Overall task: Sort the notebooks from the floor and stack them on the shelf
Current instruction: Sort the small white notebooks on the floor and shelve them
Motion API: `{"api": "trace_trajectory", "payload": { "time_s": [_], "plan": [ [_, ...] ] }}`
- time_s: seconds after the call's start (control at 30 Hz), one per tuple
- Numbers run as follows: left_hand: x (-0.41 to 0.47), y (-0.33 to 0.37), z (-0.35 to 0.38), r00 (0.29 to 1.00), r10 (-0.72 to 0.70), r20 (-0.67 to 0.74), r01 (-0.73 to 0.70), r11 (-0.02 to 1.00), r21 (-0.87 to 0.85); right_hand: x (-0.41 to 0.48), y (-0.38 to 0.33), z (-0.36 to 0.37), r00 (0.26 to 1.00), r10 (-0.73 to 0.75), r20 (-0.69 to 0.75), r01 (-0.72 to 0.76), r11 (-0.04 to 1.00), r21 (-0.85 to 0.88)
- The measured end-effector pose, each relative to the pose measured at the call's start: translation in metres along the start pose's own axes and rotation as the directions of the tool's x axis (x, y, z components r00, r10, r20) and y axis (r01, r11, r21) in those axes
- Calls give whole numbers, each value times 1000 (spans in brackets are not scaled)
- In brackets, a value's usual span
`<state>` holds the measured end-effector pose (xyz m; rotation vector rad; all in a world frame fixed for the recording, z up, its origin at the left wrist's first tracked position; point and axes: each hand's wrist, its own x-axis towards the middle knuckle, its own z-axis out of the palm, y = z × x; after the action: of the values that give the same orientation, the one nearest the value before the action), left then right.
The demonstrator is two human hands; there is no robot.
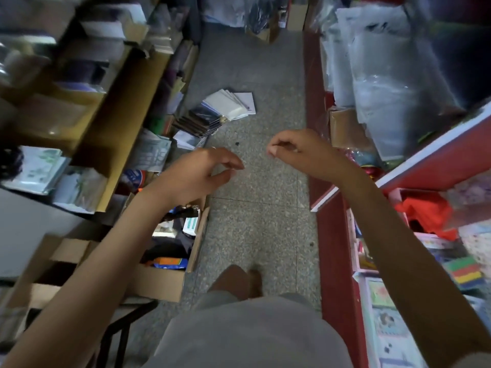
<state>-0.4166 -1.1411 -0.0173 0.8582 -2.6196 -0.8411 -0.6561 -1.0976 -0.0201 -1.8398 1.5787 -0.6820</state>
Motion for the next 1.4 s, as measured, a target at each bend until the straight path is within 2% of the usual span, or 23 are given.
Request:
{"api": "trace_trajectory", "payload": {
  "time_s": [0.2,0.47,0.67,0.8,0.9,1.03,1.17,1.27,1.4],
  "plan": [
    [72,-71,-41,992,-115,-55,114,993,-19,118,28,-17,997,-22,75,21,1000,15],
    [185,-193,-99,982,-144,-119,140,989,-48,298,65,-29,994,0,110,-10,996,87],
    [259,-287,-155,976,-196,-99,192,980,-54,424,74,-48,988,-37,150,42,999,-28],
    [294,-332,-183,955,-260,-145,241,960,-140,493,82,-56,984,-37,172,36,999,9],
    [311,-366,-199,936,-305,-177,277,946,-167,555,90,-53,968,-41,247,42,999,2],
    [332,-423,-212,867,-430,-254,378,897,-228,650,102,-39,912,-72,404,64,997,33],
    [372,-482,-220,711,-643,-285,566,763,-313,764,128,-20,831,-88,550,90,996,24],
    [408,-526,-225,606,-755,-251,672,655,-346,848,151,-5,796,-84,599,128,991,-31],
    [444,-573,-231,564,-806,-178,716,585,-381,934,188,24,749,-10,662,72,995,-67]
  ]
}}
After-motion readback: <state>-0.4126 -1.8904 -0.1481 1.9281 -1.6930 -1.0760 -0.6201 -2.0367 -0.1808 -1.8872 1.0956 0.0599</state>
